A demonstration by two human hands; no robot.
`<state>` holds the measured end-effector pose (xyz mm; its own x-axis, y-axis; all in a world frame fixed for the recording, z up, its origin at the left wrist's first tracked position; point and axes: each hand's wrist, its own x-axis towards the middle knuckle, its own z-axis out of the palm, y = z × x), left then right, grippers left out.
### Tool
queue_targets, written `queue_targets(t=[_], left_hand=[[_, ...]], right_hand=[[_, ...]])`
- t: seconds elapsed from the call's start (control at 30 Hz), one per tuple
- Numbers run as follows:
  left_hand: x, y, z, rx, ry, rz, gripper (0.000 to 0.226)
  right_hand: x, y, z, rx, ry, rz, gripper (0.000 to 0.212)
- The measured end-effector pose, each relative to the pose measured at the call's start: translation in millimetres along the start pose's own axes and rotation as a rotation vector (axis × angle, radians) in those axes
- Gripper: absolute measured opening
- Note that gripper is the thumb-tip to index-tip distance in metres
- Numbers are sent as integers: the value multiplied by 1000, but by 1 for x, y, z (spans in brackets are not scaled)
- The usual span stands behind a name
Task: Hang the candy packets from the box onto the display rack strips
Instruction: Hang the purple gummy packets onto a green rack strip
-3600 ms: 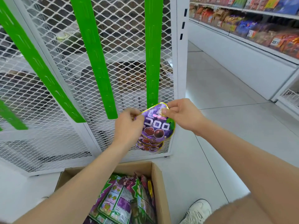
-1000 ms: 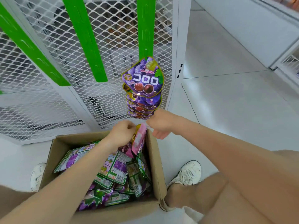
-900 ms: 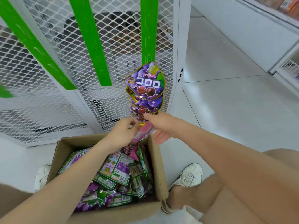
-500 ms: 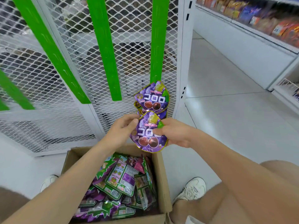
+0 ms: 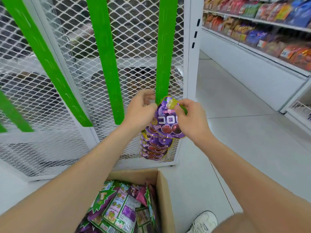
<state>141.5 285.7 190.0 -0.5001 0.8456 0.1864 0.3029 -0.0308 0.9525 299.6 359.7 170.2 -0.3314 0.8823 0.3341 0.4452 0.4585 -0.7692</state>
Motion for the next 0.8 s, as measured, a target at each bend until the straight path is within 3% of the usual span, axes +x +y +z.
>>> queue_targets(t=[0.2, 0.37, 0.47, 0.53, 0.7, 0.8], left_hand=[[25, 15, 12, -40, 31, -87, 28], [28, 7, 16, -6, 30, -27, 12], [28, 12, 16, -44, 16, -19, 24], [28, 17, 16, -84, -24, 20, 18], [29, 21, 15, -21, -162, 37, 46], [27, 21, 13, -34, -201, -22, 46]], right_hand=[[30, -7, 4, 3, 27, -72, 41], [38, -10, 4, 38, 78, -41, 39], [35, -14, 2, 72, 82, 11, 32], [31, -18, 0, 74, 96, 37, 30], [21, -19, -6, -7, 75, 136, 44], [17, -19, -11, -11, 30, 162, 39]])
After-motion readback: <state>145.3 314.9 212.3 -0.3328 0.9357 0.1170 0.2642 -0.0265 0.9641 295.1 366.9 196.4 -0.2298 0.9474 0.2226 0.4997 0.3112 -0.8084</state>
